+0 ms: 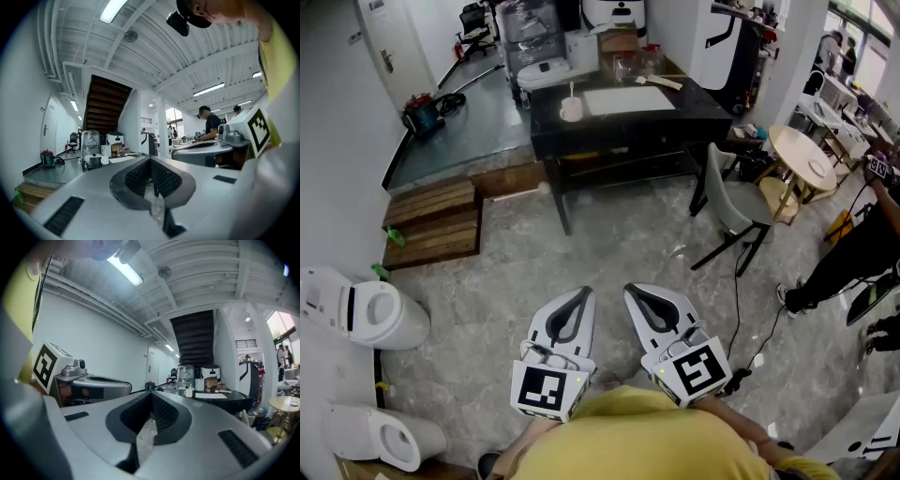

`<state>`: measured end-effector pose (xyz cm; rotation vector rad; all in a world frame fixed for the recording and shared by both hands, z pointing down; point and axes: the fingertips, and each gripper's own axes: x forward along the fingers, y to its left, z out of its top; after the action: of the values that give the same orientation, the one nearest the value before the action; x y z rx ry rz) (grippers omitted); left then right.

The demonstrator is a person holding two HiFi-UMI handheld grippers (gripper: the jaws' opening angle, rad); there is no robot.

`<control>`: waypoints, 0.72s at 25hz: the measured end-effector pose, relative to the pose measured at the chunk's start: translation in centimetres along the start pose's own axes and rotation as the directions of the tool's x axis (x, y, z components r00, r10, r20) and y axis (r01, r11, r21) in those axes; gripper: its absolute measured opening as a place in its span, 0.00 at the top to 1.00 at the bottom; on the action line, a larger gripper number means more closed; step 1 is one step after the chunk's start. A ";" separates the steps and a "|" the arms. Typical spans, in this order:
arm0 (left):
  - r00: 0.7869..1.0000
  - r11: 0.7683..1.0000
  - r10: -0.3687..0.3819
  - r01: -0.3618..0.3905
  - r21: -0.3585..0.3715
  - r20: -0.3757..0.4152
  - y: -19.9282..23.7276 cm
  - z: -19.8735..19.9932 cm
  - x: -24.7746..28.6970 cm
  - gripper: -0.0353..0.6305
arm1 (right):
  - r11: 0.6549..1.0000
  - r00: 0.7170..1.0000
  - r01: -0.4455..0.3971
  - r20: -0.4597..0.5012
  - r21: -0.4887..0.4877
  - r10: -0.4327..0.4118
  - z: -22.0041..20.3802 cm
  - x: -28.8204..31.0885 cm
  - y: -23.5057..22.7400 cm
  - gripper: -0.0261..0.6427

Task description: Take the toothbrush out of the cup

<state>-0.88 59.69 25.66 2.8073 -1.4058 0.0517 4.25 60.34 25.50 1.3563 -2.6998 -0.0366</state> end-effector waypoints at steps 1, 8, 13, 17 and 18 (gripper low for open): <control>1.000 1.000 0.000 0.000 -0.007 0.009 0.1 0.1 0.1 0.93 | 1.000 1.000 -0.001 -0.002 0.001 0.001 -0.1 0.2 0.1 0.94; 1.000 1.000 0.001 -0.001 -0.006 0.003 1.2 -0.3 -0.1 0.93 | 1.000 1.000 0.000 -0.003 0.005 0.000 -0.2 1.2 0.5 0.94; 1.000 1.000 -0.004 0.004 -0.008 -0.011 1.6 -1.1 0.3 0.93 | 0.999 1.000 0.012 0.013 0.029 -0.012 -0.4 1.6 0.0 0.94; 1.000 1.000 -0.004 0.004 -0.031 0.003 1.9 -1.1 1.2 0.93 | 0.999 1.000 0.009 0.009 0.043 -0.009 -0.8 2.3 -0.7 0.94; 1.000 0.999 -0.002 0.003 -0.037 0.011 2.0 -0.8 1.6 0.93 | 0.999 1.000 0.005 0.010 0.045 -0.005 -0.8 2.6 -1.0 0.94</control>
<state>-1.55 57.21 26.47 2.7840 -1.3903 0.0108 3.55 57.71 26.46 1.3787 -2.7215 0.0174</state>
